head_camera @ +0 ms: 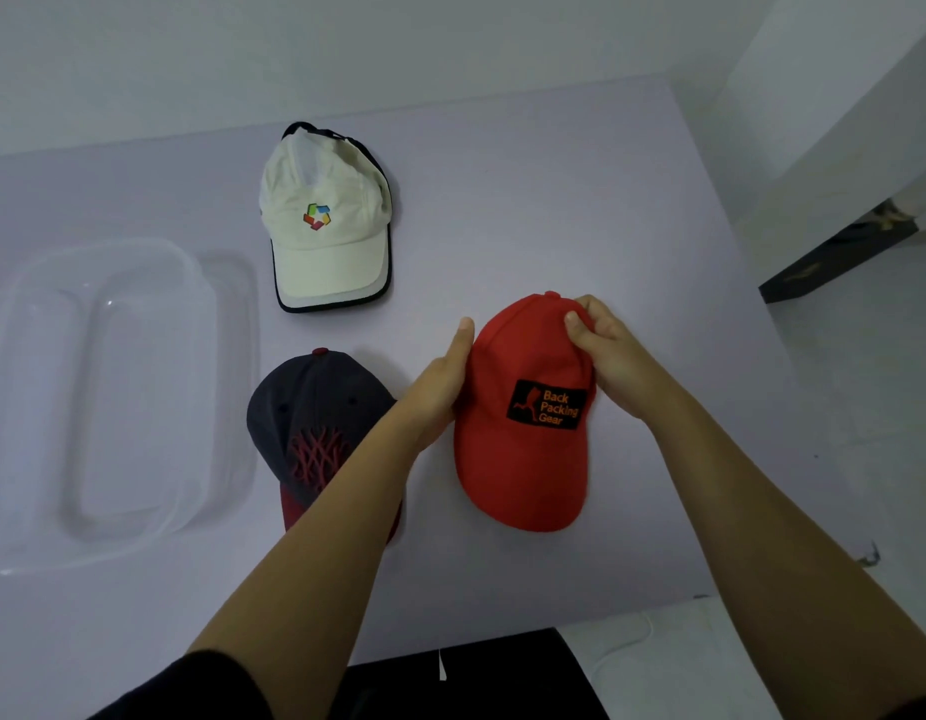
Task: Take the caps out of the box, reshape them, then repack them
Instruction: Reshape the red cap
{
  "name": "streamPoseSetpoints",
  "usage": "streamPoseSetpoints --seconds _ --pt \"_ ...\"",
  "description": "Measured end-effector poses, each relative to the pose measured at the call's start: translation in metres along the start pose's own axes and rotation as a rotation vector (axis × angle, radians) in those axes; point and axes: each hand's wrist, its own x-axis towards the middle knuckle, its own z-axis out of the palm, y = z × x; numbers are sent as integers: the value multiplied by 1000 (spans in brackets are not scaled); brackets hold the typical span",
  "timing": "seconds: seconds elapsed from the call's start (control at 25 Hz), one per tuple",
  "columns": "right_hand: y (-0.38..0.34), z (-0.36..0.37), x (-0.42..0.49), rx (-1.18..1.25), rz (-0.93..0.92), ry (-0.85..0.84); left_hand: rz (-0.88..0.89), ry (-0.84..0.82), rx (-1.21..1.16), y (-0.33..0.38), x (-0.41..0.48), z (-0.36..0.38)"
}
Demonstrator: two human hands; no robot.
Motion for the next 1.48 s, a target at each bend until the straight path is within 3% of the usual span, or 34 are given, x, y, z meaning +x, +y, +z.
streamPoseSetpoints --seconds 0.12,0.2,0.28,0.32,0.36,0.4,0.52,0.68,0.92,1.04,1.24,1.36,1.48 --pt "-9 4 4 -102 0 25 4 -128 -171 -2 2 6" --pt "-10 8 7 -218 19 37 -19 -64 -141 -5 5 9" --pt "-7 10 11 -294 46 60 -21 90 180 -1 4 13" --pt "-4 9 12 -322 59 72 12 215 511 3 3 14" --pt "-2 8 14 -340 67 82 91 344 815 4 2 14" --pt "-1 8 15 -350 71 90 198 459 958 6 0 15" --pt "0 9 17 -369 66 96 309 619 787 13 -9 16" --pt "2 18 19 -368 64 108 109 439 447 19 -12 13" --pt "26 -11 -4 -288 129 355 123 465 308 15 -12 -2" --pt "45 -23 -33 -279 161 263 76 462 241 20 -15 -5" --pt "45 -7 -31 -174 109 210 8 378 -225 21 -17 11" --pt "44 4 -24 -16 195 206 28 438 -346 16 -11 17" --pt "44 2 -21 367 260 301 25 496 -247 12 -6 14"
